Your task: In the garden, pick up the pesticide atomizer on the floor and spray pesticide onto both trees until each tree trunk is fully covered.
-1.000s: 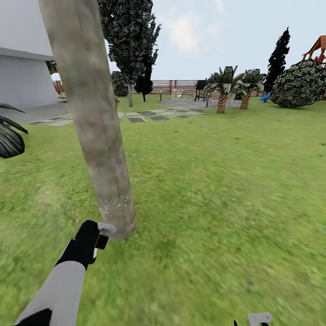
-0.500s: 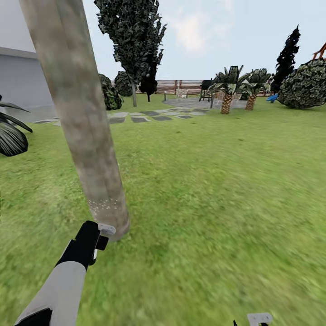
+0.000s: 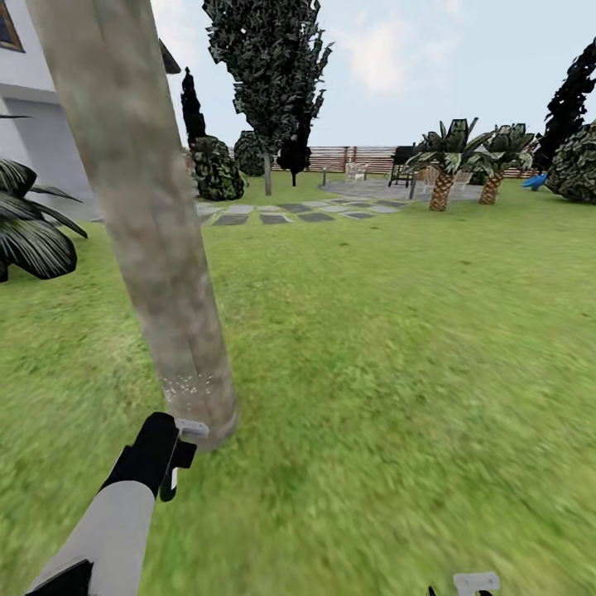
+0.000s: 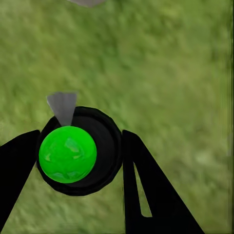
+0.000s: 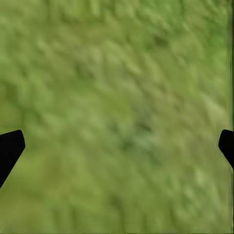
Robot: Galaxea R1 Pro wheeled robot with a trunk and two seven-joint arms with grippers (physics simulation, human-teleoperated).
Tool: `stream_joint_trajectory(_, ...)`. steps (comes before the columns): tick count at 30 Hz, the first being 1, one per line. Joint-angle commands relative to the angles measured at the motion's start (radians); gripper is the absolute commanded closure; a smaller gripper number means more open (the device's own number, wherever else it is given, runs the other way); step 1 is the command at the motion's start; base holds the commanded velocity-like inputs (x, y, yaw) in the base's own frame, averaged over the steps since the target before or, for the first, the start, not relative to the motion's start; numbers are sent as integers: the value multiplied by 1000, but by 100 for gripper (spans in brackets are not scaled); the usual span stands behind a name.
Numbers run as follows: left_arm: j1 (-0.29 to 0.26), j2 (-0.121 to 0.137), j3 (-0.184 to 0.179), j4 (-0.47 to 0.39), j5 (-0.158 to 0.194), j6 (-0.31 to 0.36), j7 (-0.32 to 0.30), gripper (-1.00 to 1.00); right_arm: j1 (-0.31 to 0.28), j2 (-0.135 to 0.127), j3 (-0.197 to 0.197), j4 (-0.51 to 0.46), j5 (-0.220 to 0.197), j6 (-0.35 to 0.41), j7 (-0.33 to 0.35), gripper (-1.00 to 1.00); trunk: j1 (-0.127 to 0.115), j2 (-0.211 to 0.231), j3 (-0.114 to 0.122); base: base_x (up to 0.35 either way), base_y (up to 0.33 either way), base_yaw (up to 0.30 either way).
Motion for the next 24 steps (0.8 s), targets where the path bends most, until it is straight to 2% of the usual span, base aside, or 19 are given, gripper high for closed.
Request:
stream_joint_trajectory(1,-1,-2,4,0,-13,-1,-9,100,-1,-1,-5,2,11,-3,-5,-100,0,0,-1,226,-199,1)
stream_joint_trajectory(6,-1,2,-7,-7,-15,-3,-1,100,-1,-1,-5,1,11,-4,-5,-100,0,0,-1,197,-216,0)
stream_joint_trajectory(9,-1,-5,-6,-6,-15,-4,0,100,-1,-1,-5,0,10,-4,-5,-100,0,0,-1,147,-239,0)
stream_joint_trajectory(17,-1,-10,-5,-7,-15,-4,1,100,-1,-1,-5,0,10,-4,-5,-100,0,0,-1,11,-272,4)
stream_joint_trajectory(24,-1,-9,-5,-7,-15,-4,1,100,-1,1,-5,0,10,-4,-5,-100,0,0,-1,6,-275,226)
